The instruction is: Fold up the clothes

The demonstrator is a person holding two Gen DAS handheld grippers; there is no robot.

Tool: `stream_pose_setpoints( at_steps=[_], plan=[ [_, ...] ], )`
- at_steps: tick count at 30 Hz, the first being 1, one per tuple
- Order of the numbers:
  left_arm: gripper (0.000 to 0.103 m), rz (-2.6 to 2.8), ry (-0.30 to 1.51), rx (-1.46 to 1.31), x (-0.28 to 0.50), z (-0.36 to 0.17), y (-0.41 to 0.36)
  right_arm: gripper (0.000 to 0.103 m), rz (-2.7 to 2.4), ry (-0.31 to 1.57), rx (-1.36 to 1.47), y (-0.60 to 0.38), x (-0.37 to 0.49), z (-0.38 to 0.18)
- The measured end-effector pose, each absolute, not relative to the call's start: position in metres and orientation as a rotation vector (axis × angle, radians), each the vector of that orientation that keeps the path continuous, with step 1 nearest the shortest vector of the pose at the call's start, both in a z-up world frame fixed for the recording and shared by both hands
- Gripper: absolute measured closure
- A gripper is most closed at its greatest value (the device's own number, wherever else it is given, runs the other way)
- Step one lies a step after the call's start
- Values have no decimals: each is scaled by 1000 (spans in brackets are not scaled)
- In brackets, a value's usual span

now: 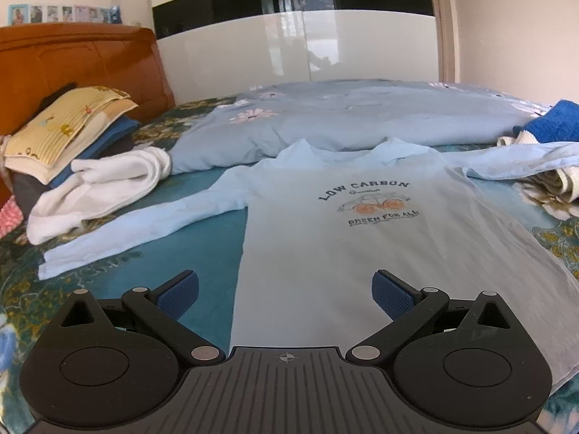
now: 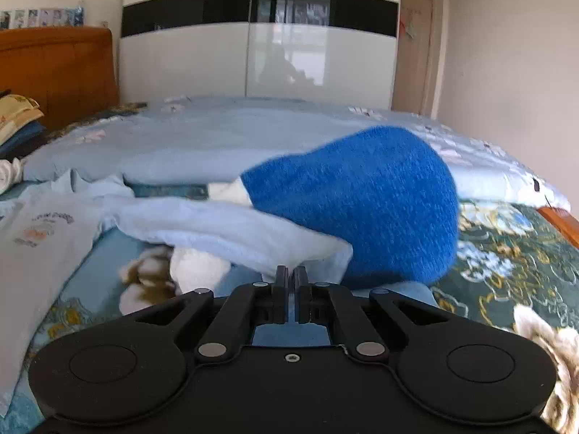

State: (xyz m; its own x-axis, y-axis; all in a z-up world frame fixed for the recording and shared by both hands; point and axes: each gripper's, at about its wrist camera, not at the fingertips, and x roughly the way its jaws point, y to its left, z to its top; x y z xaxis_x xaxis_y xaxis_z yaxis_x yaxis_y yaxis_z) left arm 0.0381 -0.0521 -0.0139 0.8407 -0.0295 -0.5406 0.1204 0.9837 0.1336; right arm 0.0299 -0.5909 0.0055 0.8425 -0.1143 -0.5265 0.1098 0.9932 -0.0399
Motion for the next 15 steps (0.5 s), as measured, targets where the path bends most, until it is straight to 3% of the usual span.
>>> stream_pose_setpoints(
  at_steps=[6,10,15],
  plan=[
    [0,-72,566,145,36,-12,-45,94,-151,569,120,-597,22,7],
    [0,-70,564,139,34,-11,-43,68,-174,559,201,-598,22,13],
    [0,-63,561,127,32,-10,-38,67,-213,571,469,-617,24,10]
  ],
)
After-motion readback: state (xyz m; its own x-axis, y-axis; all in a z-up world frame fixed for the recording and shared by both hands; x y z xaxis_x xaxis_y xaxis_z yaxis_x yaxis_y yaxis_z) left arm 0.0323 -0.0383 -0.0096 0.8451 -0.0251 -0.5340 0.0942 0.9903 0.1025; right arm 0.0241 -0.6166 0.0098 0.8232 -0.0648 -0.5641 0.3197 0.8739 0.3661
